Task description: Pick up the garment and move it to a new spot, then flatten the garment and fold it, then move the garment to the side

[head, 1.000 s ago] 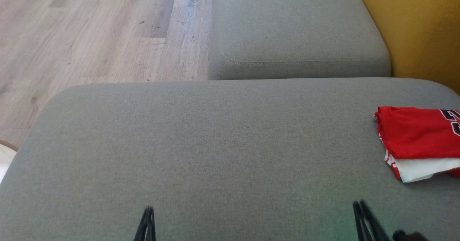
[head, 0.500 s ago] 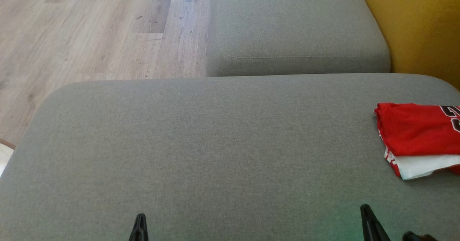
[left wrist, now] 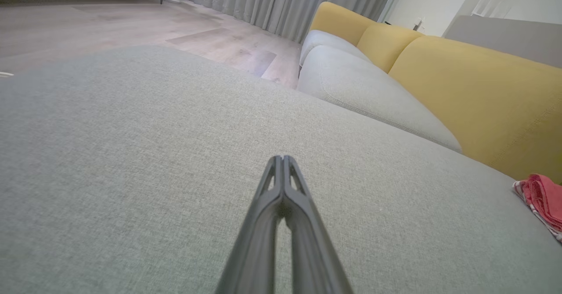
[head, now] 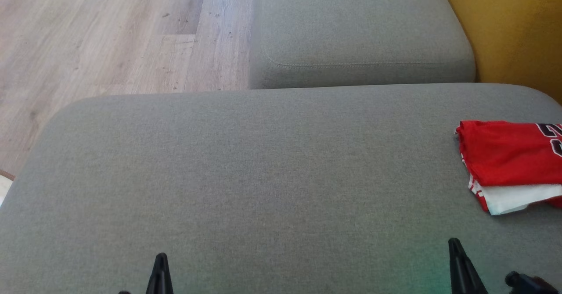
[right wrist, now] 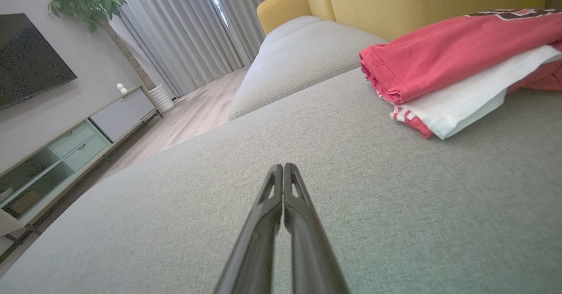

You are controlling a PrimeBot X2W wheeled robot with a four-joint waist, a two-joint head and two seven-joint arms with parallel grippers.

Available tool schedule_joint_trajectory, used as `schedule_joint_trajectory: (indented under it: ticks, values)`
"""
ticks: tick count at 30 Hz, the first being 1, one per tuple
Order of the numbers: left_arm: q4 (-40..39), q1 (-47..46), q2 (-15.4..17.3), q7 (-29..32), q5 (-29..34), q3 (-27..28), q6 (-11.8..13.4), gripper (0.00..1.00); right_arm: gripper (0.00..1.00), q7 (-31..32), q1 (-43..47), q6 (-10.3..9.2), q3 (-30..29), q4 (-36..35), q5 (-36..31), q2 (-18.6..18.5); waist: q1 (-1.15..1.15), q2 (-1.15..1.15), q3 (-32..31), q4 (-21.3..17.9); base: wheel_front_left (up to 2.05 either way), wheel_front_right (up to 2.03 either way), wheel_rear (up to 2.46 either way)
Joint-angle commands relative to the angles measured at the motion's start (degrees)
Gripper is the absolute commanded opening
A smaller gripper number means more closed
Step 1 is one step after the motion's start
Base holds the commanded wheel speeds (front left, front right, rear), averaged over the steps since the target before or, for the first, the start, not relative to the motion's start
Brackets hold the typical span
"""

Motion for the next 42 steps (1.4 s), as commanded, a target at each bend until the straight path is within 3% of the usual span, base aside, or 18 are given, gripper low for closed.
schedule_joint_trajectory:
  ticks: [1, 42]
  values:
    - [-1.47, -3.21, 0.59, 0.32, -1.97, 1.09, -0.34, 0.00, 0.00, 0.34, -3.30, 0.09, -0.32, -1.52, 2.17, -0.94, 0.00, 0.00, 0.13, -0.07, 0.00, 0.00, 0.00]
    - [-0.49, -9.76, 1.10, 6.56, -30.40, 6.88, -4.95, 0.00, 0.00, 6.56, -11.06, 0.22, -2.96, -0.06, 31.13, -1.49, 0.00, 0.00, 3.13, -1.61, 0.00, 0.00, 0.00]
